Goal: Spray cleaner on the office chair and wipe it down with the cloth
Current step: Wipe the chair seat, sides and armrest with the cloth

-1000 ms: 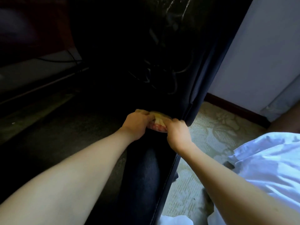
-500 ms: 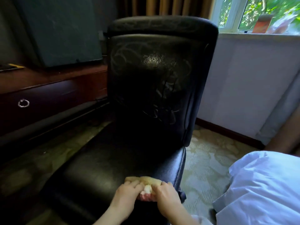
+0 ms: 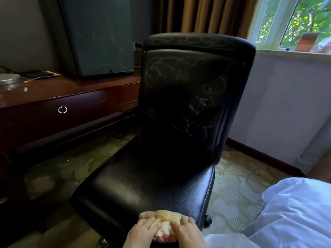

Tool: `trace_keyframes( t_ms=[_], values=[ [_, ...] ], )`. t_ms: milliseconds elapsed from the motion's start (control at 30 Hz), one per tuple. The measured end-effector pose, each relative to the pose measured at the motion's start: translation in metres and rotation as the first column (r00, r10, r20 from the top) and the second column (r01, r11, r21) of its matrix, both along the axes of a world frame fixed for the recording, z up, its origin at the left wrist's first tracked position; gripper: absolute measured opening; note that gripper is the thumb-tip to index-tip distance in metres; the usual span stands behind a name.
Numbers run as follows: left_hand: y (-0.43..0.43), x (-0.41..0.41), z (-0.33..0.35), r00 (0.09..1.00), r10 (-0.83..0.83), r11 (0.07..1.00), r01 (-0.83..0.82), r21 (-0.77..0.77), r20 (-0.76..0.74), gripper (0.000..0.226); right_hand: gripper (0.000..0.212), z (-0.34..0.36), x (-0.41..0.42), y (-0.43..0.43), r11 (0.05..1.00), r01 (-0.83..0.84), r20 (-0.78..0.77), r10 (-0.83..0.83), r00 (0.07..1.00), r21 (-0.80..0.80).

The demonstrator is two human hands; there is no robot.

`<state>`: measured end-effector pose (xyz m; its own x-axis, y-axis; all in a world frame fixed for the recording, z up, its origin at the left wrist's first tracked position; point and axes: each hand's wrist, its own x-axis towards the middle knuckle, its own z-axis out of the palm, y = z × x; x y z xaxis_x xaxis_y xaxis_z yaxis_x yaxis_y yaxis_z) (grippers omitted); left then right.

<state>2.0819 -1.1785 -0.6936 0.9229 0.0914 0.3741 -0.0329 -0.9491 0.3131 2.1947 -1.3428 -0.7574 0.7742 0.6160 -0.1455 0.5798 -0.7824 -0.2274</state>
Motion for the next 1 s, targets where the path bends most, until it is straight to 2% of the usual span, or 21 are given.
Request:
trace_keyframes(
  t_ms=[33, 67, 100, 133, 167, 233, 300, 333, 400, 433, 533, 567, 633, 733, 867, 933, 1000],
  values=[
    [-0.001, -0.002, -0.002, 0.996, -0.047, 0.998, 0.044, -0.046, -0.069, 0.045, 0.032, 0.03, -0.008, 0.001, 0.999, -0.023, 0.034, 0.024, 0.999, -0.04],
    [-0.003, -0.002, 0.0, 0.995, -0.074, 0.996, 0.07, -0.055, -0.072, 0.047, 0.031, 0.068, -0.023, 0.0, 0.998, -0.018, -0.021, 0.017, 1.0, -0.061],
    [-0.003, -0.003, -0.003, 0.995, -0.077, 0.996, 0.074, -0.049, -0.061, 0.047, 0.035, 0.101, -0.027, -0.006, 0.994, -0.066, 0.0, 0.067, 0.998, -0.083],
    [-0.003, -0.005, -0.006, 0.997, -0.072, 0.997, 0.07, -0.034, -0.042, 0.047, 0.037, 0.087, -0.023, 0.004, 0.991, -0.055, 0.084, 0.066, 0.994, -0.121],
    [-0.006, -0.006, -0.01, 0.997, -0.07, 0.997, 0.069, -0.02, -0.04, 0.047, 0.037, 0.078, -0.02, -0.002, 0.99, -0.111, 0.195, 0.126, 0.973, -0.085],
    [-0.008, -0.002, -0.009, 0.997, -0.054, 0.998, 0.055, 0.013, -0.056, 0.048, 0.038, 0.096, -0.027, 0.002, 0.991, -0.062, 0.184, 0.083, 0.979, -0.117],
    [-0.009, -0.002, -0.002, 0.996, -0.054, 0.997, 0.059, 0.059, -0.075, 0.044, 0.031, 0.091, -0.029, -0.006, 0.991, 0.027, 0.03, -0.023, 0.999, -0.128],
    [-0.01, -0.002, -0.001, 0.994, -0.07, 0.992, 0.079, 0.095, -0.088, 0.043, 0.04, 0.081, -0.025, -0.008, 0.999, 0.01, 0.018, -0.01, 1.0, -0.042],
    [-0.009, -0.005, -0.002, 0.989, -0.068, 0.984, 0.088, 0.155, -0.128, 0.043, 0.054, 0.068, -0.032, -0.006, 0.999, 0.036, 0.05, -0.035, 0.998, -0.021],
    [-0.008, -0.007, -0.003, 0.988, -0.06, 0.983, 0.084, 0.165, -0.143, 0.042, 0.055, 0.068, -0.037, -0.005, 0.998, 0.027, 0.044, -0.024, 0.999, -0.062],
    [-0.006, -0.013, -0.011, 0.987, -0.048, 0.986, 0.072, 0.151, -0.154, 0.04, 0.031, 0.06, -0.049, -0.009, 0.997, -0.056, 0.162, 0.062, 0.985, -0.046],
    [-0.006, -0.014, -0.011, 0.988, -0.044, 0.987, 0.066, 0.144, -0.147, 0.04, 0.029, 0.063, -0.052, -0.009, 0.998, -0.054, 0.141, 0.06, 0.988, -0.045],
    [-0.005, -0.011, -0.009, 0.992, -0.049, 0.983, 0.068, 0.173, -0.114, 0.04, 0.033, 0.067, -0.052, -0.011, 0.998, -0.062, 0.163, 0.066, 0.984, -0.032],
    [-0.005, 0.003, -0.005, 0.995, -0.047, 0.975, 0.065, 0.215, -0.087, 0.037, 0.032, 0.072, -0.038, -0.016, 0.995, -0.1, 0.278, 0.098, 0.956, -0.009],
    [-0.01, 0.03, -0.004, 0.996, -0.032, 0.971, 0.051, 0.233, -0.085, 0.028, 0.042, 0.08, -0.009, -0.019, 0.998, -0.055, 0.25, 0.057, 0.966, -0.015],
    [-0.016, 0.049, 0.0, 0.993, -0.034, 0.97, 0.06, 0.238, -0.114, 0.026, 0.037, 0.087, 0.008, -0.023, 1.0, -0.015, 0.275, 0.013, 0.961, 0.006],
    [-0.021, 0.076, 0.006, 0.99, -0.035, 0.967, 0.069, 0.245, -0.139, 0.028, 0.023, 0.089, 0.03, -0.028, 0.997, 0.006, 0.252, -0.024, 0.967, 0.073]
  ],
)
